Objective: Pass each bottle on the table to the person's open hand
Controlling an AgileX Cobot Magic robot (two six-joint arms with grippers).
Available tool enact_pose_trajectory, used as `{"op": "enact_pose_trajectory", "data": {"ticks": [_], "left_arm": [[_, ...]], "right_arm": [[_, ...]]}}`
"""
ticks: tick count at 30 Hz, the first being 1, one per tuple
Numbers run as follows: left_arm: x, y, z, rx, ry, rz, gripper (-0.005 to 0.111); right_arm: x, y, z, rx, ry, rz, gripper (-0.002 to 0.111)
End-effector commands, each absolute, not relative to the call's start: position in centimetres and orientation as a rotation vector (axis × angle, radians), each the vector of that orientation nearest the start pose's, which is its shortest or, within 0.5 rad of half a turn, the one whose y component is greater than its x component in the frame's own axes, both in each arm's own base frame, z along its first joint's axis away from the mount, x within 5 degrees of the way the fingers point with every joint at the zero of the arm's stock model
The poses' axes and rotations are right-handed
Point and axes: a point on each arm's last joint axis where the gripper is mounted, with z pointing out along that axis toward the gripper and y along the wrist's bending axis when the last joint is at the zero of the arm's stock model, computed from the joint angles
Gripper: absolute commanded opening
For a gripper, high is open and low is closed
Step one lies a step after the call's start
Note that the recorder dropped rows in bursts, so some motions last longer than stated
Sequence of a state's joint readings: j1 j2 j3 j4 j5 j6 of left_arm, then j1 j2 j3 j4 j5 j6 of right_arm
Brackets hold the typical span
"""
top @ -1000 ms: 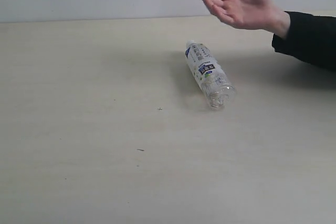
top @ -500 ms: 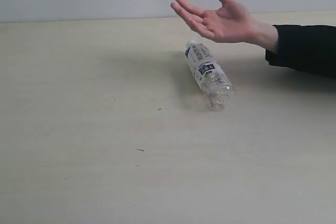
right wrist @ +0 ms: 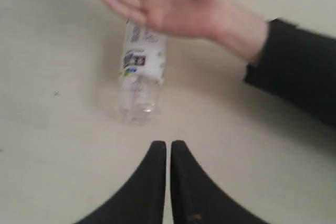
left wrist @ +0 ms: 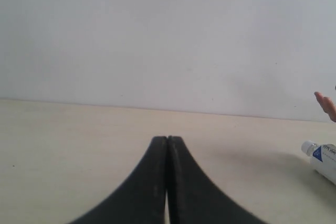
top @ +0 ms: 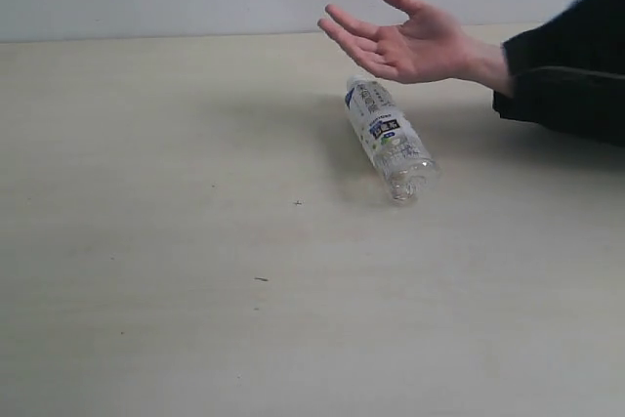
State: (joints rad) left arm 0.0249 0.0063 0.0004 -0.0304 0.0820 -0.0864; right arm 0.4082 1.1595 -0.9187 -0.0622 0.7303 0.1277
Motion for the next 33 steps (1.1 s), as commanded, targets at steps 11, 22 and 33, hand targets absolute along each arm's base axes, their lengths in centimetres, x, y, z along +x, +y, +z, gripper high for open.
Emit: {"op": "enact_pose_trajectory", "data": {"ticks": [11, 22, 33], "left_arm": [[5.6, 0.1, 20.6, -0.104, 1.564, -0.075, 0.0], [5.6, 0.1, 20.6, -0.104, 1.564, -0.075, 0.0], [5.6, 0.1, 20.6, -0.104, 1.564, -0.075, 0.0]], "right_arm": [[30.6, 13.7, 21.7, -0.492, 2.636, 0.216, 0.08], [33.0, 14.5, 18.5, -0.545, 2.543, 0.189, 0.096], [34.8, 15.3, 16.2, -0.597, 2.524, 0.168, 0.1]]}}
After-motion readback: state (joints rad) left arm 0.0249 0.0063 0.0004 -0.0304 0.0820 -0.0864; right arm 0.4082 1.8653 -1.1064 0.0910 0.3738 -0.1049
